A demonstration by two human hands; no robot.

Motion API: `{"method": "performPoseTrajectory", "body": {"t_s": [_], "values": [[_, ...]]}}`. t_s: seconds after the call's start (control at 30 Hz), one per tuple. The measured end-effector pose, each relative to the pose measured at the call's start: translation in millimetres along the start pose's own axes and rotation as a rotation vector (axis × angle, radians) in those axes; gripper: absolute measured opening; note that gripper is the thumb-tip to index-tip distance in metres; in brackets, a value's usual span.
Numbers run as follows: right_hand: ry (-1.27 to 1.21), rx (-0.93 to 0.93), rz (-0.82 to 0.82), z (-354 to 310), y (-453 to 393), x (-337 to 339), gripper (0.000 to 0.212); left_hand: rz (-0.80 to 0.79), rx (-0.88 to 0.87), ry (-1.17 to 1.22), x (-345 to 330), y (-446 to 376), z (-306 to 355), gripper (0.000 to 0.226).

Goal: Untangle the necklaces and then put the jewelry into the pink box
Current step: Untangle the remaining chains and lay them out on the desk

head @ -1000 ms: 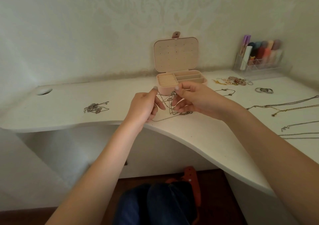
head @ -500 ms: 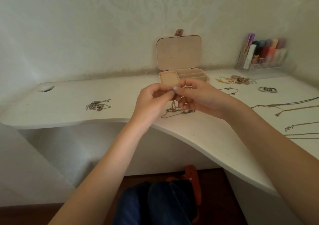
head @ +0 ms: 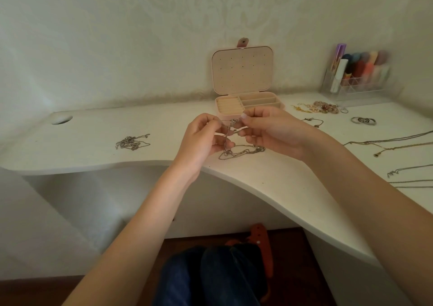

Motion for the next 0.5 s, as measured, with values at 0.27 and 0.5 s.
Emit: {"method": "performPoseTrajectory", "body": {"t_s": [0.27,0.5], "values": [[-0.049,0.068,0.041,-1.3,0.4,-1.9,0.013,0.023,0.005,-0.044,-2.0,0.3,-5.7,0.017],[-0.064,0.116,0.16,-1.3,-0.7,1.0,0.02,0.026,-0.003,-0.093,-3.1,0.1,-7.3,0.017]]}}
Point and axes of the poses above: each hand's wrist, its own y-axis away from the middle knuckle, its own x-axis out of the back of the hand, z = x × y, the point moved 5 cm from there along -y, towards the middle knuckle, and after that the axes turned 11 degrees about -y, right-handed, at the moved point
